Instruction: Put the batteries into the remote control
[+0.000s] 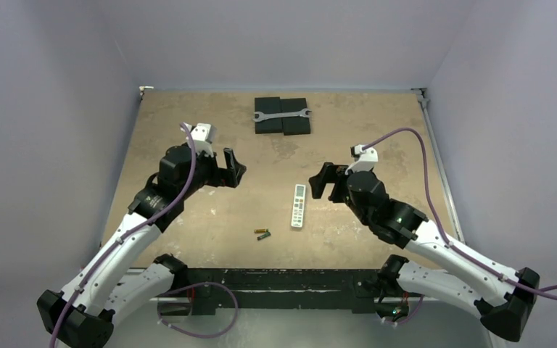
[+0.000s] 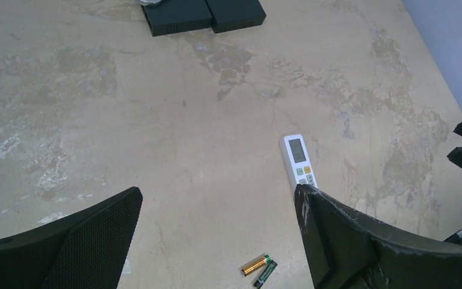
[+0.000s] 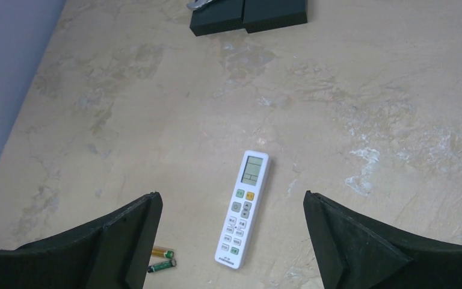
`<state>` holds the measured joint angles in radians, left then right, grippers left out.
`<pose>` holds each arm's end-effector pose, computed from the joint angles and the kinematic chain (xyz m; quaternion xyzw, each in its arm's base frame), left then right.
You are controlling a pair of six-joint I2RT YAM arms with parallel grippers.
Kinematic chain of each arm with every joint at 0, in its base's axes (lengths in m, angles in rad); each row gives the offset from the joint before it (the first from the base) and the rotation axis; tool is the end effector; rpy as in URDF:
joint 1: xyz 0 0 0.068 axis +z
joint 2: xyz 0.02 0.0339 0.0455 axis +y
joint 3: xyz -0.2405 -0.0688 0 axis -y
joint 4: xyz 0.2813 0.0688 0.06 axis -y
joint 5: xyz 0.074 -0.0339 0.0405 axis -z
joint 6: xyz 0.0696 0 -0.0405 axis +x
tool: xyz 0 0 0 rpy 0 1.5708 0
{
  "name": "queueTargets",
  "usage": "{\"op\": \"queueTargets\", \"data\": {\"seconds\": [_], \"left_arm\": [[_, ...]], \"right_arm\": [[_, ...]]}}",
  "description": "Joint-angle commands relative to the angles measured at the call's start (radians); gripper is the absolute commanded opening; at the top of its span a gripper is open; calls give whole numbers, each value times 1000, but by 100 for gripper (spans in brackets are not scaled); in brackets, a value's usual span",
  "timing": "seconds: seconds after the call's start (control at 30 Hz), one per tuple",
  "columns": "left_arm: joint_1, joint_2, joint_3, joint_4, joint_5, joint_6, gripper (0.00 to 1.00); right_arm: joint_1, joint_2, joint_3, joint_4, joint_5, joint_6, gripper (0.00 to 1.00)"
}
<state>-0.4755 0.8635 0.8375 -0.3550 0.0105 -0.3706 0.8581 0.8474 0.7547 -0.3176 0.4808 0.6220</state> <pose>0.2484 -0.1287 0.2956 0.0464 0.8269 -0.2340 0.5092 0.2015 0.1839 0.2733 0.0340 0.8220 0.2120 0.5275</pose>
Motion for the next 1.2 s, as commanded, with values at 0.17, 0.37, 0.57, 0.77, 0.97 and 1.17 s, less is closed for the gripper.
{"op": "queueTargets", "data": {"seconds": [0.17, 0.37, 0.57, 0.77, 0.97, 1.17], "left_arm": [[37, 6, -5, 21, 57, 9, 99], [46, 9, -1, 18, 67, 3, 98], [60, 17, -1, 17, 83, -4, 97], [67, 17, -1, 14, 83, -9, 96], [72, 17, -3, 14, 82, -10, 96], [74, 19, -3, 14, 86, -13, 95]], "right_arm": [[4, 24, -22, -28, -70, 14, 99], [4, 37, -82, 28, -129, 13, 99], [8, 99, -99, 55, -139, 48, 98], [37, 208, -90, 65, -109, 128, 94], [76, 297, -52, 46, -34, 192, 93], [100, 395, -5, 32, 1, 238, 91]]}}
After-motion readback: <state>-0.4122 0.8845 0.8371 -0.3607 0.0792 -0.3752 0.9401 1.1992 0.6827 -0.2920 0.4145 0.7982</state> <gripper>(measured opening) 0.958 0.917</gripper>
